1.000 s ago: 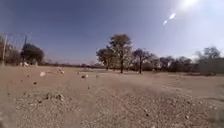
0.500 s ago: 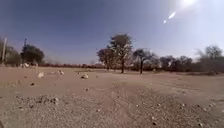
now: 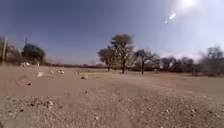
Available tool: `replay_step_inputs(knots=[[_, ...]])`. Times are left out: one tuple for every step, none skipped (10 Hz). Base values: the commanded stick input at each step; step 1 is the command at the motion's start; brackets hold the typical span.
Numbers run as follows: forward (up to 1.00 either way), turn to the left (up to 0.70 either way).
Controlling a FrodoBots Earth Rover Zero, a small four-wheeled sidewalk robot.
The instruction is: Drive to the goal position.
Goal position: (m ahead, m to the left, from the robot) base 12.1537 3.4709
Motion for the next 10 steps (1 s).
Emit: replay_step_inputs(knots=[[0.50, 0.00], [0.50, 0.00], [0.50, 0.00], [0.50, 0.00], [0.50, 0.00], [0.50, 0.00], [0.50, 0.00], [0.50, 0.00], [0.50, 0.00], [0.50, 0.00]])
